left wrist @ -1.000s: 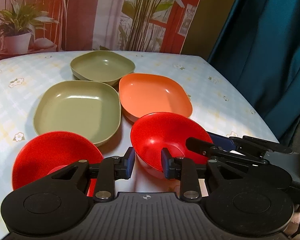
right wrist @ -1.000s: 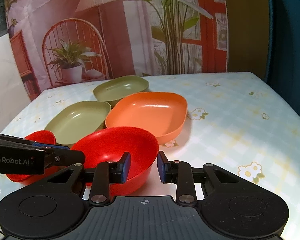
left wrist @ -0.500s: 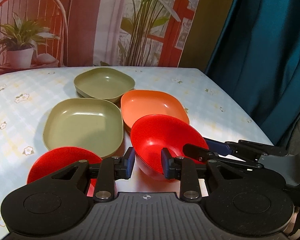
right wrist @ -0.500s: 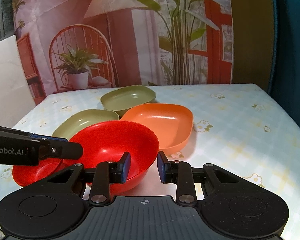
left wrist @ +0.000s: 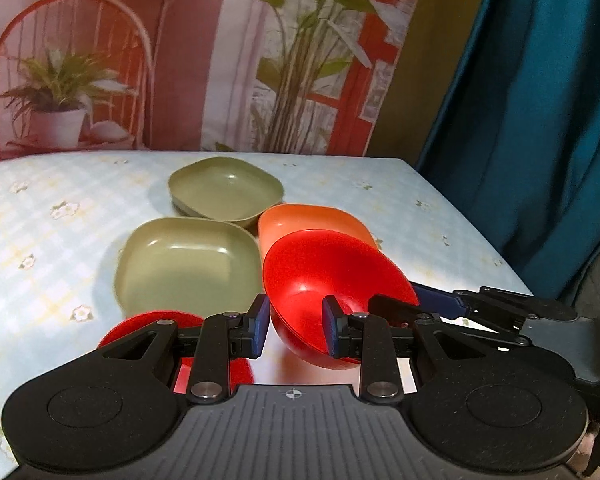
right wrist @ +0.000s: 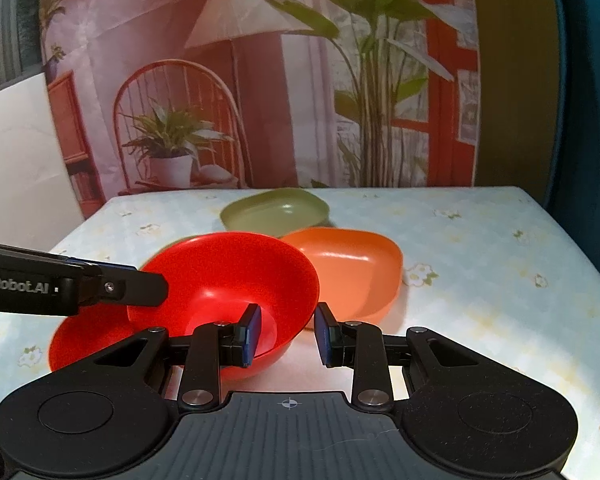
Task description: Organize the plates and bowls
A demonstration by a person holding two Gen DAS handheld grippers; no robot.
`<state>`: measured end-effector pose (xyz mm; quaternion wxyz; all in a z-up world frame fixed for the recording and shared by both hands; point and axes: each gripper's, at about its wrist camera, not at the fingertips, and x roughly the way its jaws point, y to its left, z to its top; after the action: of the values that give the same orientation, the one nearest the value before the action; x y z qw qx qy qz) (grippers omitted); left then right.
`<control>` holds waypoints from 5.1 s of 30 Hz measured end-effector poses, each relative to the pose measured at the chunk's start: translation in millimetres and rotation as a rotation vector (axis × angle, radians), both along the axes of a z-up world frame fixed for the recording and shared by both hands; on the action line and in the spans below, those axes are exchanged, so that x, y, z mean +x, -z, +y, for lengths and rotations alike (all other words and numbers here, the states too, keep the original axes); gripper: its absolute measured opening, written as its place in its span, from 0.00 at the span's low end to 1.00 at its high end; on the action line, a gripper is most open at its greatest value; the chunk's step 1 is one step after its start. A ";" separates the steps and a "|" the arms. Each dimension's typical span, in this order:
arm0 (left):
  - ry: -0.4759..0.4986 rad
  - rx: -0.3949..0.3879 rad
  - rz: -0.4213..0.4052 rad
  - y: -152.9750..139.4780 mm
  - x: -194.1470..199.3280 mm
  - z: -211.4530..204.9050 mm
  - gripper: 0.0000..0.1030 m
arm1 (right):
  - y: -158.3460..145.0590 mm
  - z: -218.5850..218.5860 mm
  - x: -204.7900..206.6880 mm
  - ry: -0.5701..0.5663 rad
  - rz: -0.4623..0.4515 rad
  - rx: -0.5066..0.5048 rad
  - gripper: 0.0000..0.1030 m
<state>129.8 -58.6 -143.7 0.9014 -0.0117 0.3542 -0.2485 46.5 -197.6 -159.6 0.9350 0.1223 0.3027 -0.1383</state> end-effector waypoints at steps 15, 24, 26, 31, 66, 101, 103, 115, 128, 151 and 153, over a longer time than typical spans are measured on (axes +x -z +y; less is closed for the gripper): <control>-0.116 -0.069 -0.028 -27.0 8.2 57.4 0.29 | -34.1 23.1 49.9 -0.131 -0.016 0.026 0.26; -0.227 -0.066 0.020 -14.3 9.2 91.7 0.29 | -27.7 53.6 87.6 -0.245 0.023 0.050 0.26; -0.235 -0.071 0.038 -8.1 8.1 95.5 0.29 | -22.7 58.9 88.6 -0.260 0.026 0.054 0.26; -0.243 -0.057 0.048 0.9 5.9 96.8 0.29 | -10.9 65.4 86.5 -0.276 0.039 0.042 0.26; -0.293 -0.075 0.114 26.5 -4.6 104.1 0.30 | 6.0 77.0 69.1 -0.326 0.074 0.001 0.28; -0.156 0.033 0.084 18.8 83.3 92.5 0.36 | 37.0 6.2 95.6 -0.164 0.062 0.171 0.31; -0.155 0.043 0.104 24.0 93.3 91.7 0.36 | 40.9 4.2 99.1 -0.160 0.070 0.181 0.31; -0.133 0.034 0.182 50.5 130.1 81.4 0.36 | 50.8 -5.5 123.1 -0.137 0.101 0.200 0.33; -0.116 0.048 0.203 66.0 139.9 79.3 0.23 | 55.3 -6.9 129.4 -0.130 0.116 0.192 0.33; -0.107 0.021 0.124 28.6 131.4 74.2 0.23 | 26.5 -16.5 130.3 -0.123 0.031 0.177 0.31; -0.093 0.019 0.118 24.3 131.9 66.7 0.23 | 21.8 -22.9 129.0 -0.109 0.017 0.177 0.31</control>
<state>261.7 8.1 -168.0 0.8897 -0.0339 0.4081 -0.2020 175.4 -220.4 -181.4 0.9241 0.1867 0.3277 -0.0611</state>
